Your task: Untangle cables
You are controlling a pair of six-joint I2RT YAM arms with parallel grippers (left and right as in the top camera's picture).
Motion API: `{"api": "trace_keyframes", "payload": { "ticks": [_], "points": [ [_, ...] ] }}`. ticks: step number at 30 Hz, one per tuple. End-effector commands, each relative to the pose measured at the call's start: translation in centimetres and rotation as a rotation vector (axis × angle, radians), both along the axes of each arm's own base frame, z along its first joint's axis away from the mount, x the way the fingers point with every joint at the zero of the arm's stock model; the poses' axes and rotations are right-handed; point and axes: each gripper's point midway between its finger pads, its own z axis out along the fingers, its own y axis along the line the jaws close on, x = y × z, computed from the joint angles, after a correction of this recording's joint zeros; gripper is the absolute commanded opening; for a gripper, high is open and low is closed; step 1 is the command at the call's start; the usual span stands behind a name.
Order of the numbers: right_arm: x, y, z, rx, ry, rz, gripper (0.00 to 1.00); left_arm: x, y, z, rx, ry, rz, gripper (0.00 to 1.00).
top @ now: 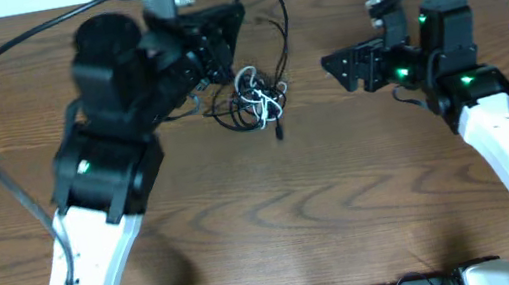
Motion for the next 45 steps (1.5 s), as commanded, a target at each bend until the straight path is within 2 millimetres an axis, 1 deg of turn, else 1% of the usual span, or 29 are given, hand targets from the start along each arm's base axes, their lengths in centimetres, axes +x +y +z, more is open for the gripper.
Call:
{"api": "trace_keyframes", "payload": {
  "ticks": [1,3,7,12,14,18,23,26,31,34,35,36,38,39,41,43,45],
  "points": [
    [-0.1,1.9,0.7,0.031,-0.008,0.039,0.81,-1.2,0.6,3.7,-0.064,-0.086,0.011,0.07],
    [-0.2,2.2,0.8,0.032,-0.012,0.047,0.81,-1.6,0.8,4.6,-0.074,-0.115,0.018,0.07],
    [-0.3,2.4,0.8,0.032,-0.013,0.053,0.81,-1.6,1.5,5.7,-0.085,-0.153,0.055,0.07],
    [-0.4,2.6,0.5,0.027,-0.006,0.058,0.82,-1.4,2.5,8.4,-0.142,-0.239,0.084,0.07],
    [-0.5,2.9,0.1,0.012,-0.009,0.078,0.82,-1.1,3.2,9.2,-0.160,-0.263,0.116,0.08],
    [-1.0,4.0,-1.8,-0.032,0.004,0.139,0.82,-0.5,4.7,9.4,-0.202,-0.240,0.174,0.07],
    [-1.4,6.6,-4.7,-0.086,-0.009,0.244,0.81,-0.3,5.1,9.4,-0.220,-0.227,0.184,0.07],
    [-1.8,8.7,-7.0,-0.090,0.007,0.311,0.75,-0.3,5.1,9.4,-0.220,-0.227,0.184,0.08],
    [-1.5,10.9,-9.6,-0.084,0.013,0.351,0.68,-0.4,5.1,9.4,-0.220,-0.227,0.184,0.08],
    [-1.4,12.2,-10.7,-0.066,0.023,0.361,0.61,-0.3,5.1,9.4,-0.220,-0.228,0.184,0.07],
    [-1.4,12.7,-11.2,-0.063,0.027,0.365,0.56,-0.4,5.1,9.4,-0.220,-0.228,0.184,0.08],
    [-1.4,12.9,-11.6,-0.063,0.034,0.363,0.48,-0.3,5.1,9.4,-0.220,-0.228,0.185,0.08],
    [-1.2,12.8,-12.3,-0.073,0.055,0.337,0.26,-0.2,5.3,9.4,-0.220,-0.228,0.198,0.07],
    [-1.0,12.5,-12.6,-0.085,0.074,0.310,0.15,-0.2,5.4,9.4,-0.220,-0.229,0.206,0.07],
    [-0.5,11.5,-12.8,-0.091,0.101,0.268,0.05,0.2,6.1,9.5,-0.221,-0.232,0.249,0.07],
    [-0.1,10.1,-12.4,-0.084,0.129,0.228,0.01,0.8,7.5,9.5,-0.218,-0.240,0.326,0.07],
    [0.1,8.5,-11.4,-0.080,0.141,0.193,0.01,1.6,9.5,9.5,-0.201,-0.254,0.424,0.07]
  ]
}}
